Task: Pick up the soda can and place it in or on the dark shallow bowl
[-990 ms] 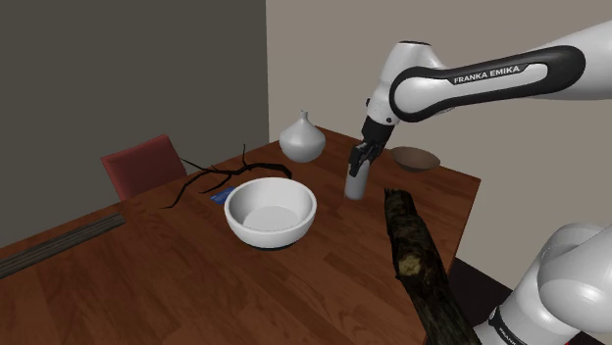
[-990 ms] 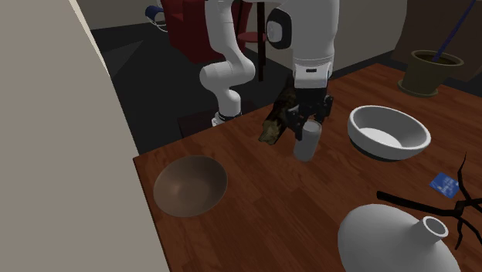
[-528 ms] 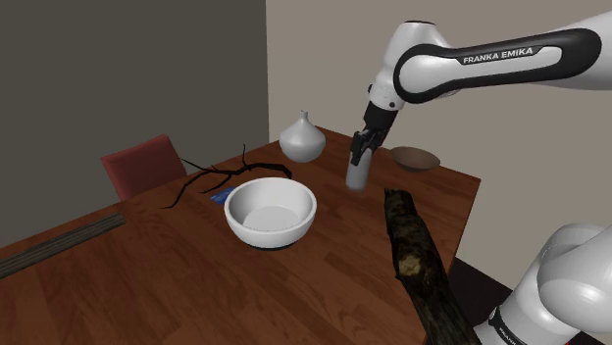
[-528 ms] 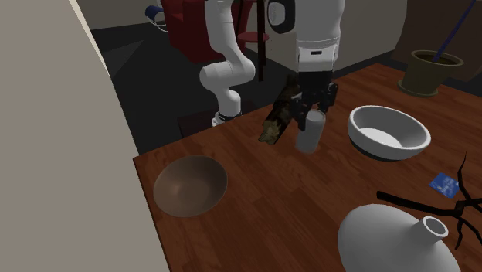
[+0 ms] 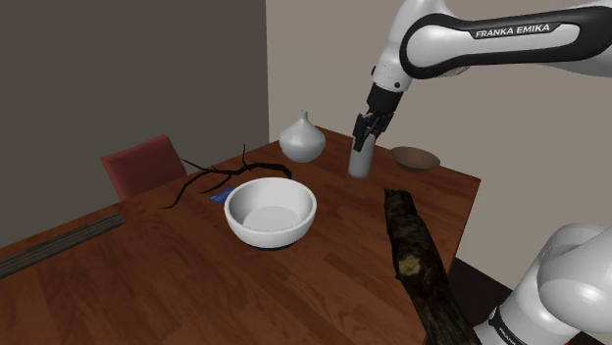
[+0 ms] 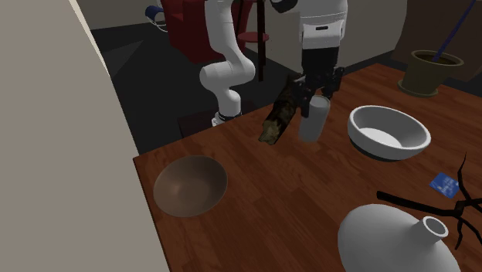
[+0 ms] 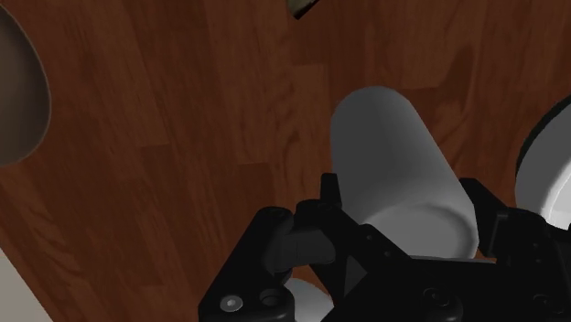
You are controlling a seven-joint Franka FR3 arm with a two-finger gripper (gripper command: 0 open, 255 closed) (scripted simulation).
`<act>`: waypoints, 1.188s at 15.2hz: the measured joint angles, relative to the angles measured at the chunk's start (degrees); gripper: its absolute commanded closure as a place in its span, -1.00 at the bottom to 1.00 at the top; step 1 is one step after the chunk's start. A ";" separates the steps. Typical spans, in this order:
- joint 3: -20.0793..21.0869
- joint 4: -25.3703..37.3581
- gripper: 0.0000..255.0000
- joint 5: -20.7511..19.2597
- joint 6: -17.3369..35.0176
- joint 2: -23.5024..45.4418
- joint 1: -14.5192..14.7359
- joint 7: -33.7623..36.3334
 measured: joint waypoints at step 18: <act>-13.21 8.50 1.00 -1.85 -7.72 2.29 -5.90 -17.64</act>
